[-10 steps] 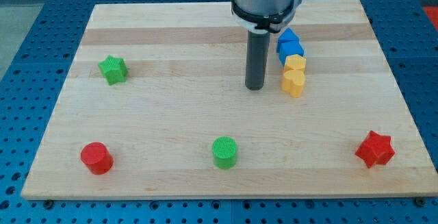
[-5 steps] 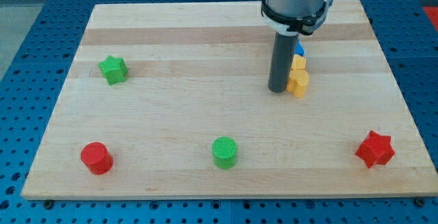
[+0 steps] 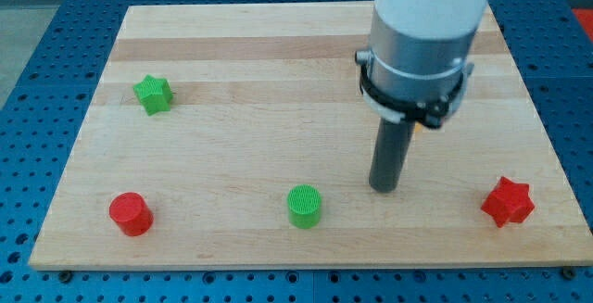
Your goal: Point your arm at the red star
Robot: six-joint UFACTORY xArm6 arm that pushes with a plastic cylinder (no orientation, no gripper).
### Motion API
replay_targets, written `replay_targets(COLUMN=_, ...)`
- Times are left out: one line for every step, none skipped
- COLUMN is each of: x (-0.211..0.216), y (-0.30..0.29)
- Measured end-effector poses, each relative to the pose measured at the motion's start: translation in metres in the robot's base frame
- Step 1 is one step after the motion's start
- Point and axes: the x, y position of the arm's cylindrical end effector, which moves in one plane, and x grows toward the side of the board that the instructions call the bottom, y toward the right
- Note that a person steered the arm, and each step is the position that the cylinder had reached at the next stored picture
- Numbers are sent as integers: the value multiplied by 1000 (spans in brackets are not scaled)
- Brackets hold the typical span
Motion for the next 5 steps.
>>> replay_targets(x=46, y=3)
replay_targets(x=72, y=25)
replay_targets(x=71, y=51)
replay_targets(x=71, y=98)
replay_targets(x=67, y=137)
